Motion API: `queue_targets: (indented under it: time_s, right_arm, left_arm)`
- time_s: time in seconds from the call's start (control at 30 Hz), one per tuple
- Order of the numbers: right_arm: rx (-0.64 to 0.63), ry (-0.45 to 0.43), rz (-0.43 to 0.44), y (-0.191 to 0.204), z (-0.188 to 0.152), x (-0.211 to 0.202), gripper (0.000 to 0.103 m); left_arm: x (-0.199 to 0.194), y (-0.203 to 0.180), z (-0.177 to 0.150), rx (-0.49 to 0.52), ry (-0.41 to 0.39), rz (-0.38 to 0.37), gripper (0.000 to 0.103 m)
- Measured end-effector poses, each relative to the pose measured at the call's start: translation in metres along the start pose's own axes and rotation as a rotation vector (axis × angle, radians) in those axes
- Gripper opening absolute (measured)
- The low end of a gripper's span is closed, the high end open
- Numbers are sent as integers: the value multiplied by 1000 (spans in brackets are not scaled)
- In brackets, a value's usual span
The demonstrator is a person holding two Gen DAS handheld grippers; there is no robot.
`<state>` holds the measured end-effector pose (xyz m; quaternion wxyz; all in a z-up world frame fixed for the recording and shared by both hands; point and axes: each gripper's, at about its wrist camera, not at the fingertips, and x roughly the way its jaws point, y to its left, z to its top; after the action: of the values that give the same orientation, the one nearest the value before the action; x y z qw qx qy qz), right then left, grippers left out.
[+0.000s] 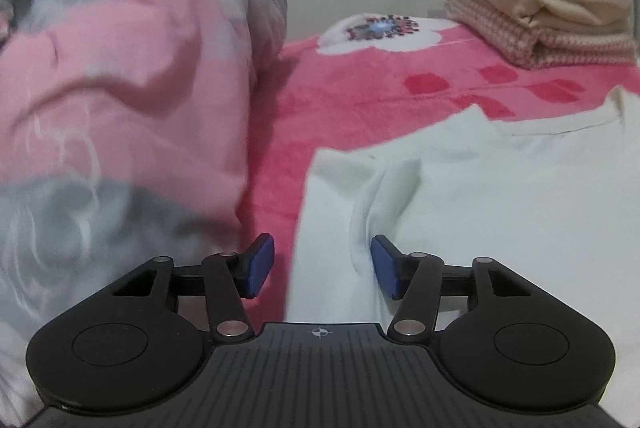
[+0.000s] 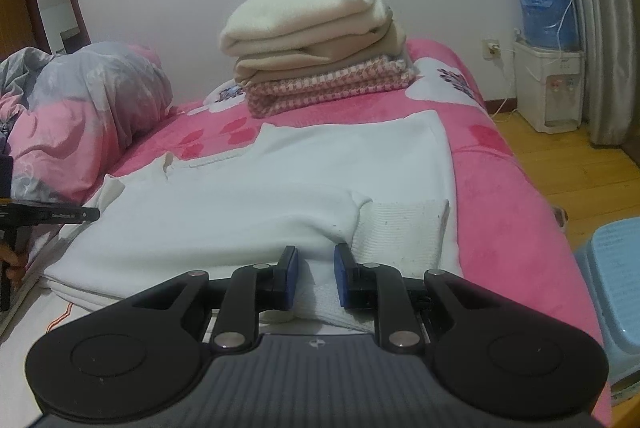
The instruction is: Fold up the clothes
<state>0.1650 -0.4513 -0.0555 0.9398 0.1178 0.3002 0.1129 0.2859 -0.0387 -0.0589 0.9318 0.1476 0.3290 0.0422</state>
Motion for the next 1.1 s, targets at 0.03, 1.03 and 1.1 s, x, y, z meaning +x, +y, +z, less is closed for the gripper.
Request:
queue_targets:
  time_s: [0.03, 1.03, 1.1]
  right_arm:
    - [2, -2, 2, 0, 0, 0, 21]
    - [56, -31, 50, -8, -7, 0, 21]
    - [62, -32, 56, -9, -7, 0, 21]
  left_arm:
    - [2, 0, 2, 4, -11, 37, 58]
    - [-20, 9, 32, 245, -78, 241, 51]
    - [-47, 14, 29, 270, -120, 167, 51]
